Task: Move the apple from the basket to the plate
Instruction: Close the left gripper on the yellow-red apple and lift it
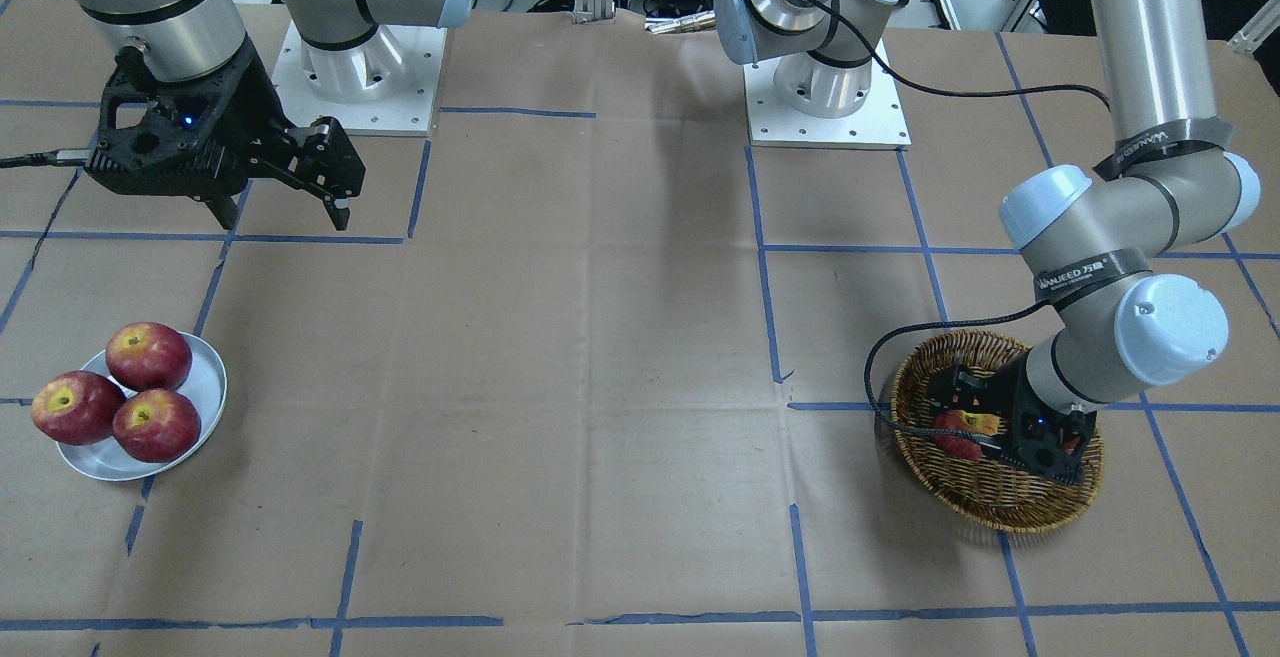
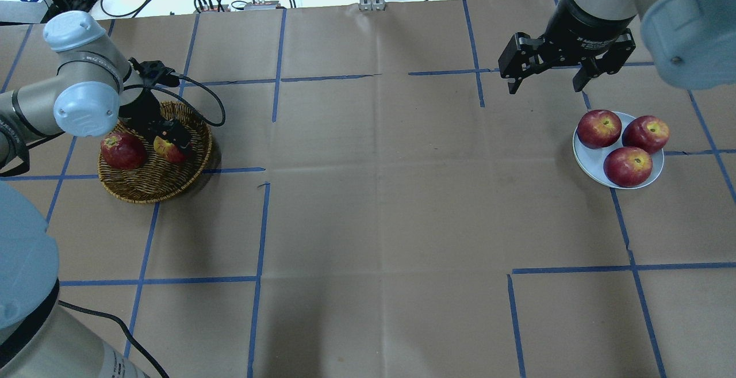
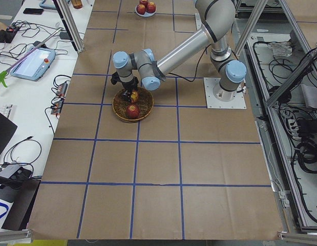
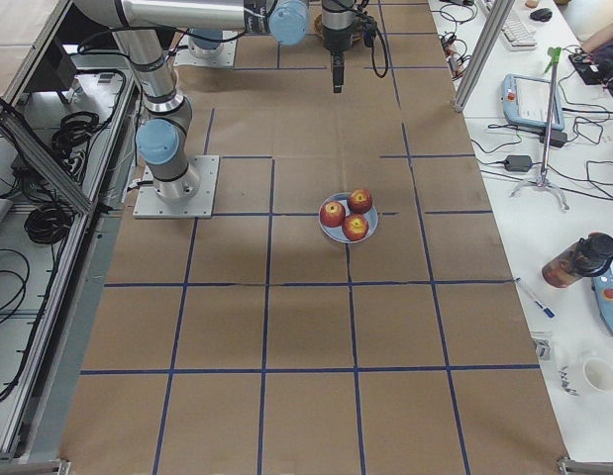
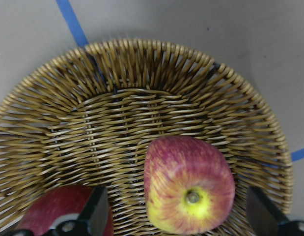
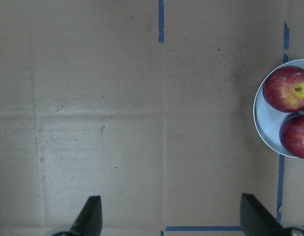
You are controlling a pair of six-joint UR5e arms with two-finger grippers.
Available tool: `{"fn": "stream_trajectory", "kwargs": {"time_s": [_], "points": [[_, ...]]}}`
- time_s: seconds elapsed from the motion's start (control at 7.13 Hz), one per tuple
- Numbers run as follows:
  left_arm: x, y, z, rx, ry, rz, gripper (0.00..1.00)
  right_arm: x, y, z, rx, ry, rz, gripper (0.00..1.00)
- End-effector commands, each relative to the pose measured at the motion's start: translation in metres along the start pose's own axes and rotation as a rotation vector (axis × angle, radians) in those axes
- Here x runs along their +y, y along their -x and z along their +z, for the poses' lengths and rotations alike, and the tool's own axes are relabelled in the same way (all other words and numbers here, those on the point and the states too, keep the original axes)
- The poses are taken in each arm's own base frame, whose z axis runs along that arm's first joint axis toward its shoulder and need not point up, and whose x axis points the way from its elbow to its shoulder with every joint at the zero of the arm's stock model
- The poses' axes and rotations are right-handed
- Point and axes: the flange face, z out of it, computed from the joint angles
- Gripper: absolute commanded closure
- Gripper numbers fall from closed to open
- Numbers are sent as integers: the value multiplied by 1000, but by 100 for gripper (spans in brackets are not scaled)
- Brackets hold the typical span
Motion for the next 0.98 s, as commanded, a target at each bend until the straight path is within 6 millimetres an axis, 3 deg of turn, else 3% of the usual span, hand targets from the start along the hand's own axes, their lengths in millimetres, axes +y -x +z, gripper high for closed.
{"fn": "stream_trajectory", "kwargs": {"time_s": [0.0,0.14,0.28,0.42,0.56,0.7,0.84], "points": [[3,-3,16,20,23,8,18,-1,-1,1,1,2,-1,0],[4,-4,18,19,29,5,38,0,0,1,1,3,-3,0],[3,-4,15,15,26,5,53,-1,0,2,1,5,-3,0],[-3,-6,-13,-20,-5,11,54,1,0,0,1,0,-1,0],[-4,-22,-61,-32,-32,-35,54,0,-1,0,1,0,0,0],[-17,-78,-102,-36,-23,-84,54,0,0,1,1,2,-1,0],[-38,-152,-124,-43,-16,-114,54,-1,-1,1,1,2,0,0]]}}
